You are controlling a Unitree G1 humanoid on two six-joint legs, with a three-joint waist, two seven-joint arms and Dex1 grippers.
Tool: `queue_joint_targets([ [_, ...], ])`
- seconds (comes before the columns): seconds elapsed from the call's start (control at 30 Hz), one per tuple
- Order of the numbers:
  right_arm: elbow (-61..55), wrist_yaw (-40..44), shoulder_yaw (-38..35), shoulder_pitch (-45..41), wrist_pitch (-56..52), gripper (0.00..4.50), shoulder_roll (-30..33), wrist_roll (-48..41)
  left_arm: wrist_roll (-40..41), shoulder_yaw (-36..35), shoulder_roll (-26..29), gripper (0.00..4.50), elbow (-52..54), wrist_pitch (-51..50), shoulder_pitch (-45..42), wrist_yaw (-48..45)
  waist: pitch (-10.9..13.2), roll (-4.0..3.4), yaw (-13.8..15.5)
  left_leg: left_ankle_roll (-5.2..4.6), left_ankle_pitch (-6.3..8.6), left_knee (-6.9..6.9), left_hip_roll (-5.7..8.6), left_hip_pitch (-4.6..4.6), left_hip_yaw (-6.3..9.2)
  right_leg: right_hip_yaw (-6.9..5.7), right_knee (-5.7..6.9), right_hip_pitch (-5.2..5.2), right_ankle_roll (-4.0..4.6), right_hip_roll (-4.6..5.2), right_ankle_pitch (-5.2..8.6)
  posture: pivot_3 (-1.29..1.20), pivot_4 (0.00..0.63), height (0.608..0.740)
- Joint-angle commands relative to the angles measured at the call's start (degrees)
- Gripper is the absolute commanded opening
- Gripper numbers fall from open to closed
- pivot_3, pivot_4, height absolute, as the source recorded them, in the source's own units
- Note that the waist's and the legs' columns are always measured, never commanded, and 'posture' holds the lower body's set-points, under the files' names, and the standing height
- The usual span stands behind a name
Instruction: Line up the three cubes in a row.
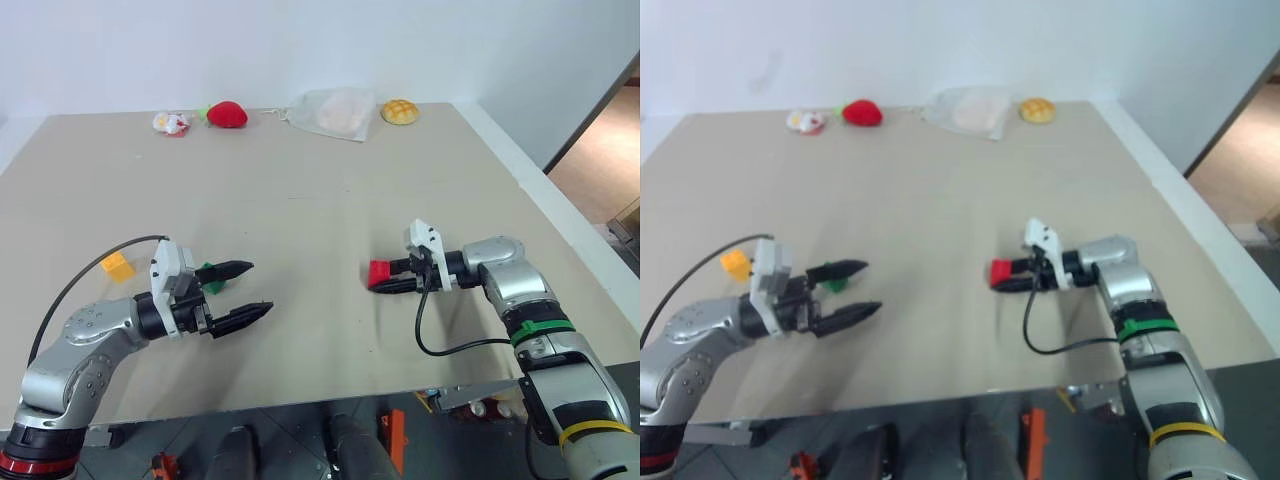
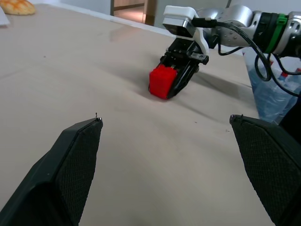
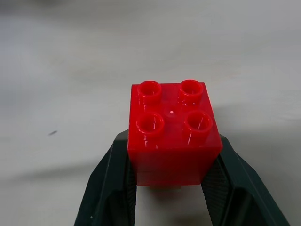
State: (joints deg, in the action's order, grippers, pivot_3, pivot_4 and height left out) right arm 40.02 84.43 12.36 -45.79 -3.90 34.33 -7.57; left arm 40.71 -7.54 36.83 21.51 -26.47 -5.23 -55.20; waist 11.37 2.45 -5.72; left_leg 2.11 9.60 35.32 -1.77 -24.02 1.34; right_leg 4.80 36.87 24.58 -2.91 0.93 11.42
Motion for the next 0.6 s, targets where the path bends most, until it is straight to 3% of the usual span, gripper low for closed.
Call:
queue_joint_targets([
  [0.03, 0.9, 4.3, 0.5, -1.0, 3.5, 1.26, 0.1, 0.6, 1.6, -3.3, 1.6, 4.50, 3.0, -0.2, 0.8, 0.3, 0.0, 0.00, 0.0, 0.00, 0.00, 0.00, -0.01, 0.00, 0.03, -0.03, 0.00, 0.00, 0.01, -0.01, 0.01, 0.00, 0.150, 0.740],
  [0.33, 5.5, -0.7, 0.7, -0.8, 14.8, 1.26, -2.8, 4.0, 1.7, -5.1, 3.2, 4.50, 2.2, -0.2, 1.5, -0.4, 0.0, 0.04, -0.2, 0.00, 0.00, 0.01, -0.09, 0.17, -0.01, -0.05, 0.03, -0.08, 0.08, -0.05, -0.01, 0.00, 0.150, 0.740],
  [0.4, 6.6, -1.2, 1.6, -1.1, 16.0, 2.35, -3.1, 5.6, 1.7, -5.3, 3.3, 4.50, 1.9, -0.2, 1.5, -0.4, 0.0, 0.06, -0.3, 0.00, 0.00, 0.01, -0.13, 0.36, -0.05, -0.05, 0.06, -0.21, 0.11, -0.07, -0.03, 0.00, 0.150, 0.740],
  [0.6, 8.4, -0.9, 2.6, -2.6, 18.8, 4.33, -2.9, 8.3, 1.6, -6.9, 4.1, 4.50, -0.2, -0.1, 1.9, -1.2, -0.1, 0.08, -0.3, 0.02, 0.01, -0.01, -0.14, 0.59, -0.07, -0.04, 0.08, -0.33, 0.18, -0.07, -0.03, 0.00, 0.150, 0.740],
])
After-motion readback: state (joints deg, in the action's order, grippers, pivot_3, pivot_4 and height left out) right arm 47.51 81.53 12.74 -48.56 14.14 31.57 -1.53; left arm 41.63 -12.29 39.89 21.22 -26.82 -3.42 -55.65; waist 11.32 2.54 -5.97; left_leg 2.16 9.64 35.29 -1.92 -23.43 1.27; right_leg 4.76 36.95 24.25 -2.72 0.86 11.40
